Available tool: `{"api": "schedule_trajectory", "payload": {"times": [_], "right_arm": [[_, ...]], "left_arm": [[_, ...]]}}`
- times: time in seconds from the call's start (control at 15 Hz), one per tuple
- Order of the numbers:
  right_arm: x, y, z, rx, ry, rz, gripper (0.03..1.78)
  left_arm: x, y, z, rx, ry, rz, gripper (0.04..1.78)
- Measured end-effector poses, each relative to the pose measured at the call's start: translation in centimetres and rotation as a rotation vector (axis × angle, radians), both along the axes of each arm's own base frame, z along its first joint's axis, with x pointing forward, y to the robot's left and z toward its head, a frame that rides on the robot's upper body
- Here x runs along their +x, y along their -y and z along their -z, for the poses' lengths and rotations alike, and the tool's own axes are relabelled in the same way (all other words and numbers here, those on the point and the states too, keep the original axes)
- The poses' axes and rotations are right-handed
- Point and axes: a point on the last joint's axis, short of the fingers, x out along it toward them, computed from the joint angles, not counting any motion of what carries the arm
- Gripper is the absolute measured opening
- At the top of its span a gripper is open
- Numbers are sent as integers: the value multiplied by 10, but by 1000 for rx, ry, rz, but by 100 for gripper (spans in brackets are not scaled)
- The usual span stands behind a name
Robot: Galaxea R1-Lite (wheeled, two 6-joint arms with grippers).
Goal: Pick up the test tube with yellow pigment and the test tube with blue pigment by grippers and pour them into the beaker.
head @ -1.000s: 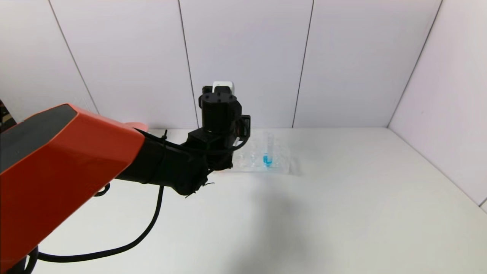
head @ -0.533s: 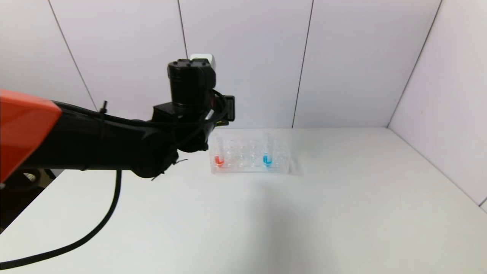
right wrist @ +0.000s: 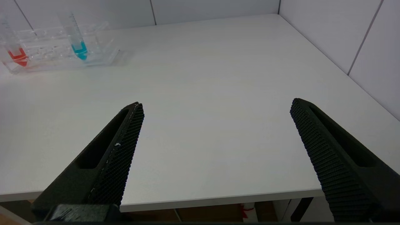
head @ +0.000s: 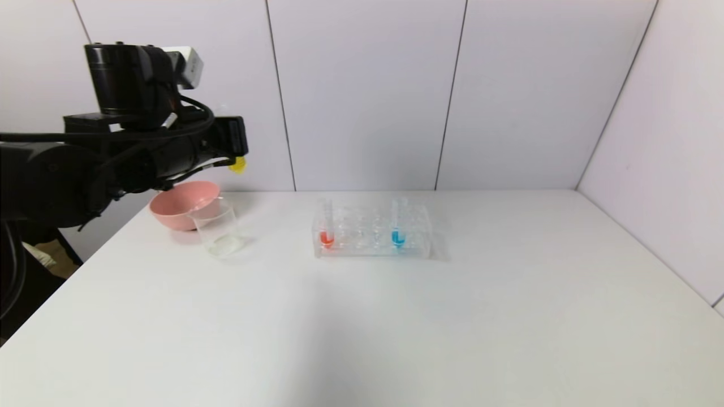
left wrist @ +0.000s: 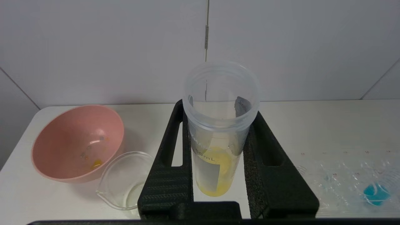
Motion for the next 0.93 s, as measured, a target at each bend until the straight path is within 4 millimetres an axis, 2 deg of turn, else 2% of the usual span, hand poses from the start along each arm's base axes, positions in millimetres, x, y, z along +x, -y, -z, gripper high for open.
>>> {"api": "schedule_trajectory", "payload": {"times": [0.53,0.73,0.93], "right_arm": [[0,0,0,0,0,1,171],[0,0,0,0,0,0,171],[0,0,0,0,0,0,171]], "left_arm": [[-20,-121,-4,-23,-24,-62,47],[-26,-147,0,20,-52,-11,47],[-26,-159,5,89,-70,13,47]]}}
